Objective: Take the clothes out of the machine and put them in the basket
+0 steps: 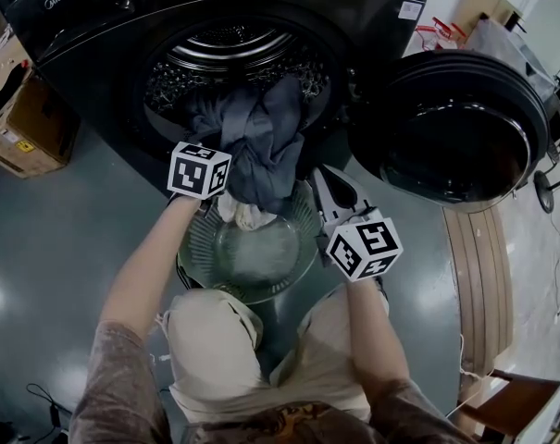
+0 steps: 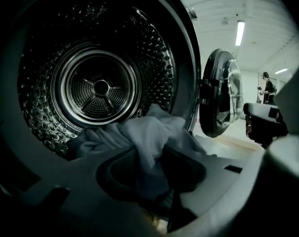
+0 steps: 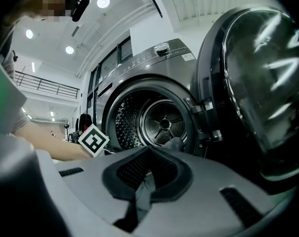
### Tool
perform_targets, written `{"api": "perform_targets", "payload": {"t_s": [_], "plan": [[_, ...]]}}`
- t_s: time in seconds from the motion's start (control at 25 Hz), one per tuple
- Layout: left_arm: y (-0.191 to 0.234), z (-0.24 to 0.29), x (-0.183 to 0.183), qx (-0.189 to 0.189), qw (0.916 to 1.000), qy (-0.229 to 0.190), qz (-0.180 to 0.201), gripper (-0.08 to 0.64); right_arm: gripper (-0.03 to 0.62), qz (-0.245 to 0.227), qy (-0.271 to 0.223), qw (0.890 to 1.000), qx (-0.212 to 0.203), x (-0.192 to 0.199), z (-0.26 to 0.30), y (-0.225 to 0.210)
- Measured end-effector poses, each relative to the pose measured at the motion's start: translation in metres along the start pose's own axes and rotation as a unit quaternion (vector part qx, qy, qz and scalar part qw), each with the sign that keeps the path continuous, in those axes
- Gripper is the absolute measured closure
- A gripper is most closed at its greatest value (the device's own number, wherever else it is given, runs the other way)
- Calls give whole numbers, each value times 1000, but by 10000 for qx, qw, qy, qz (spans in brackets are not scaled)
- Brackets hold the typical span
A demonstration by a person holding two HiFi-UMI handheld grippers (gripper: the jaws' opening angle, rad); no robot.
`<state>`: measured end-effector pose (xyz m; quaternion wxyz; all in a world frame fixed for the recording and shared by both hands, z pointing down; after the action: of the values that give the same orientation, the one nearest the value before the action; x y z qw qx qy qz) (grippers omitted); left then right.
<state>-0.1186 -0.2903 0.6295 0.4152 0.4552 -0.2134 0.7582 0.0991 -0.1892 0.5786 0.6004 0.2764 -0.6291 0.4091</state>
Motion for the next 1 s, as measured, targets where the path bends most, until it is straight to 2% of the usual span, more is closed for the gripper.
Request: {"api": "perform_targets", "payload": {"t_s": [0.04,0.12,0.48,0.76,1.0], "plan": [[-3,-3,-1,62,10000,-7,-57,467,595,-6,-2,10000,-18,0,1,1],[-10,-11,-2,212,9996,10,-207,498,595,-3,-13,10000,-40,0,2,1],[-72,-71,3,1060,9939,281,-106,503,595,97,-20,9999,-42,4,8,0],[-93,-108,5,1211,9920,207,-285,505,595,129,-23,9998,-132,6,13,2],[-99,-117,9,1267,9908,173,-434,501,595,147,-25,9997,-175,6,13,6]]}}
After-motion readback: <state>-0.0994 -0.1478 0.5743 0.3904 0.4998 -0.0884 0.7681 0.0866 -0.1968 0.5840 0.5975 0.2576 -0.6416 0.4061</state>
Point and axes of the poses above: the fingertips, and each gripper's own axes: z forward along the fingers, y to its left, x out of its underside, the point moved 5 cm from there along -z, backward along the fingers, and after that the axes turned 6 degrees about x, right-handed, at the moved point
